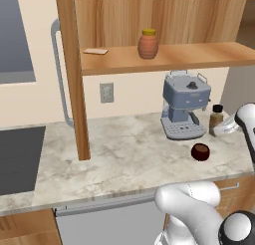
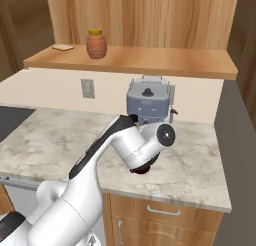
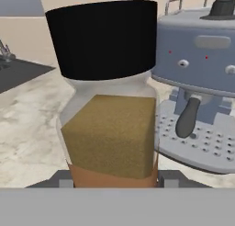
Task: Pick the cinnamon and honey bottle from the cabinet and place them next to the mug.
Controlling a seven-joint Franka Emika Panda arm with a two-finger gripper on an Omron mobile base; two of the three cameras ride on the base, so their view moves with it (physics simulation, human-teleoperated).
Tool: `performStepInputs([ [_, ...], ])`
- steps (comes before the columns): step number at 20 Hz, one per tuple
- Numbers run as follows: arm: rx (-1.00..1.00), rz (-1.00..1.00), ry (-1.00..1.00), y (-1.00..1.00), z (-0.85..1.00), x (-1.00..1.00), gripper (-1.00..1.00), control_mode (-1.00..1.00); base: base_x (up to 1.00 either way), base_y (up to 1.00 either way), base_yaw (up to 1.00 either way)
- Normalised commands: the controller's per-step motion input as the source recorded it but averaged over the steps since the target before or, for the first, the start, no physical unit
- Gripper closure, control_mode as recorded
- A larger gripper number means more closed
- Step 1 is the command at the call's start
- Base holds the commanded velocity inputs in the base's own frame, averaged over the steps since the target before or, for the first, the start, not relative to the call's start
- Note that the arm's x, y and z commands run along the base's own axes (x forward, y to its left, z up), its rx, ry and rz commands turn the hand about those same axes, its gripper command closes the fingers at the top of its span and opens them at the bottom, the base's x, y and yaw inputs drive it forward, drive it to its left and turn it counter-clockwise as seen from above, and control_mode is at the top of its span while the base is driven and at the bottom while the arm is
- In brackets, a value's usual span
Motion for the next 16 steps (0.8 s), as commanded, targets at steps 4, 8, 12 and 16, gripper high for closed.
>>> performStepInputs([
  [4, -0.06, 0.08, 0.00, 0.00, -0.42, 0.19, 1.00, -1.00, 0.00, 0.00, 0.00],
  [8, -0.06, 0.00, 0.00, -0.08, -0.59, 0.43, 1.00, -1.00, 0.00, 0.00, 0.00],
  [12, -0.04, 0.00, 0.00, -0.11, -0.32, 0.28, 1.00, -1.00, 0.00, 0.00, 0.00],
  [16, 0.00, -0.01, 0.00, -0.17, -0.05, 0.02, 1.00, -1.00, 0.00, 0.00, 0.00],
])
